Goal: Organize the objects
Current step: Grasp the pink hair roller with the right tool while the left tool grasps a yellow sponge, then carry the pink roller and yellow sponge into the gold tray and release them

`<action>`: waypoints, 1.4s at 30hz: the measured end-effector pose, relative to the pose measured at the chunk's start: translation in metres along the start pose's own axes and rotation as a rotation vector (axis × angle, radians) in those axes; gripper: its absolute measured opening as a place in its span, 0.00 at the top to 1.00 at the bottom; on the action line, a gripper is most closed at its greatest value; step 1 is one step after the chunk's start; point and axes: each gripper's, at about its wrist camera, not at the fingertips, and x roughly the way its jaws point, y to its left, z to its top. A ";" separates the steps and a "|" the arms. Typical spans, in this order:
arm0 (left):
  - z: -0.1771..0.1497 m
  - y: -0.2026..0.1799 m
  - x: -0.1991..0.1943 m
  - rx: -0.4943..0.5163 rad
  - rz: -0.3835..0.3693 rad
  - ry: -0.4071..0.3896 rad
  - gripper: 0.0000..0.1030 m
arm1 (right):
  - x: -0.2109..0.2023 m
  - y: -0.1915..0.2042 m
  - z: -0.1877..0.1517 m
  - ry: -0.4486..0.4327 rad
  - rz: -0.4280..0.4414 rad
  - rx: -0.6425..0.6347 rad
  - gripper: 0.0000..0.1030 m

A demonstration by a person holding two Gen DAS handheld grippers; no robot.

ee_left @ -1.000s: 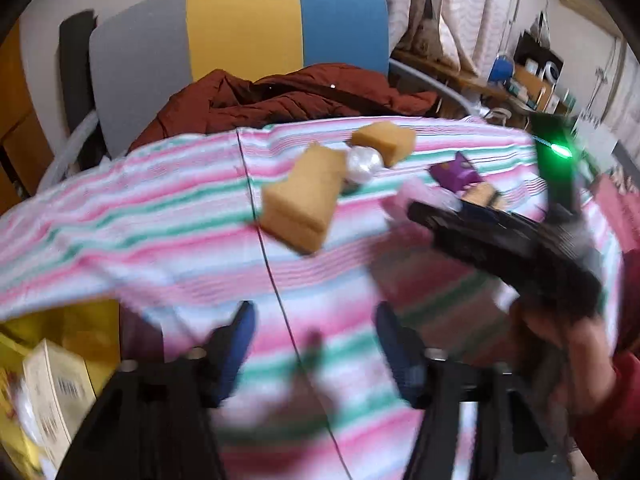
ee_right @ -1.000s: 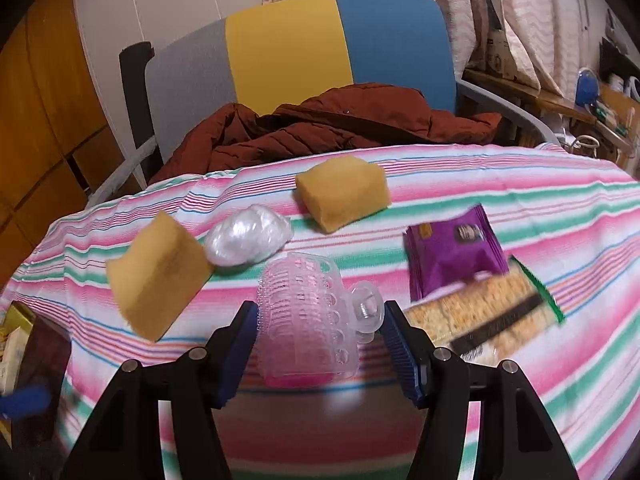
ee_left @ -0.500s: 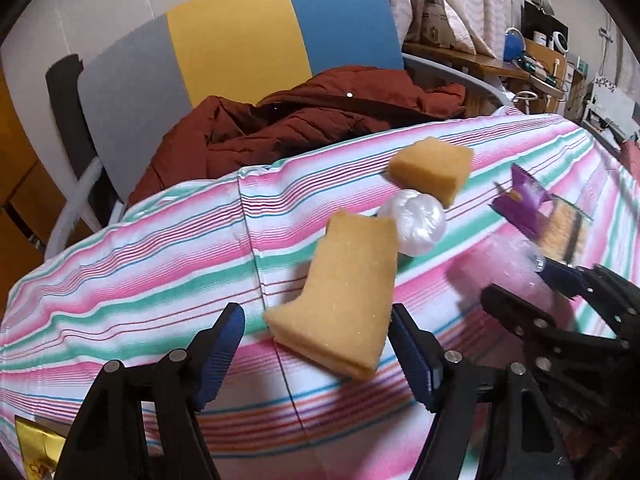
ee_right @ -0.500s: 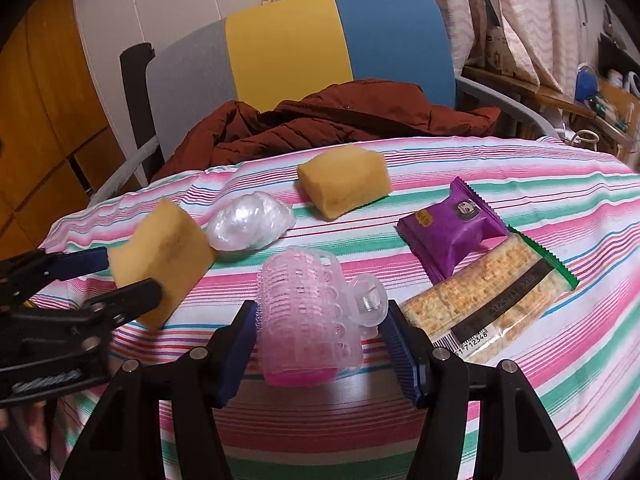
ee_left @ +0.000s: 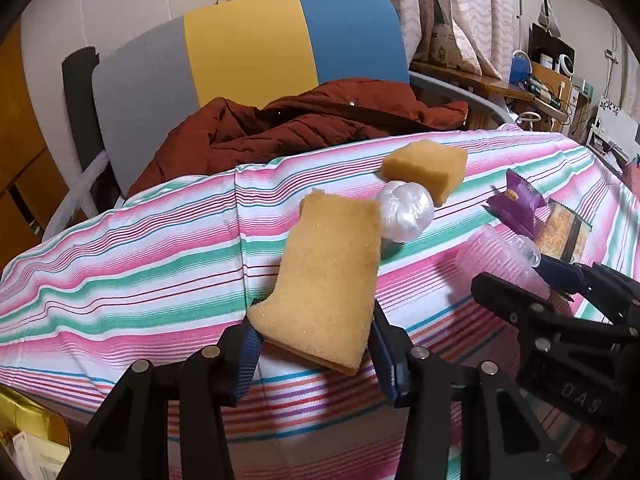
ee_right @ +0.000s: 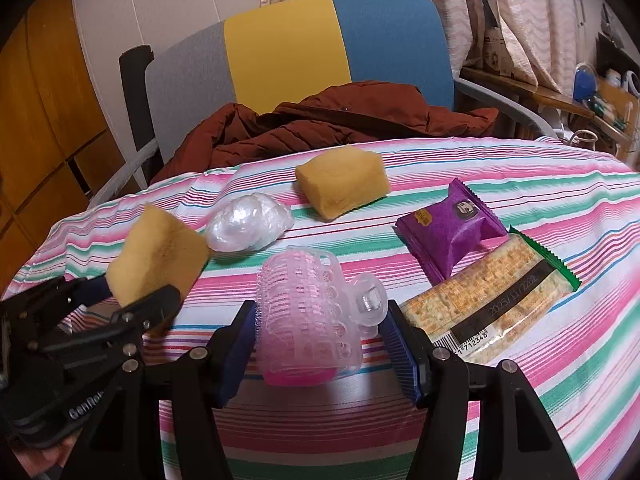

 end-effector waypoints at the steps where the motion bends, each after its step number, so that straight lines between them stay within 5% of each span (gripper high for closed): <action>1: -0.001 0.001 -0.001 -0.004 0.000 -0.005 0.53 | 0.000 0.000 0.000 -0.001 -0.001 0.001 0.40; 42: -0.090 -0.009 -0.090 -0.050 -0.035 -0.121 0.55 | -0.058 0.047 -0.031 -0.150 -0.066 -0.161 0.41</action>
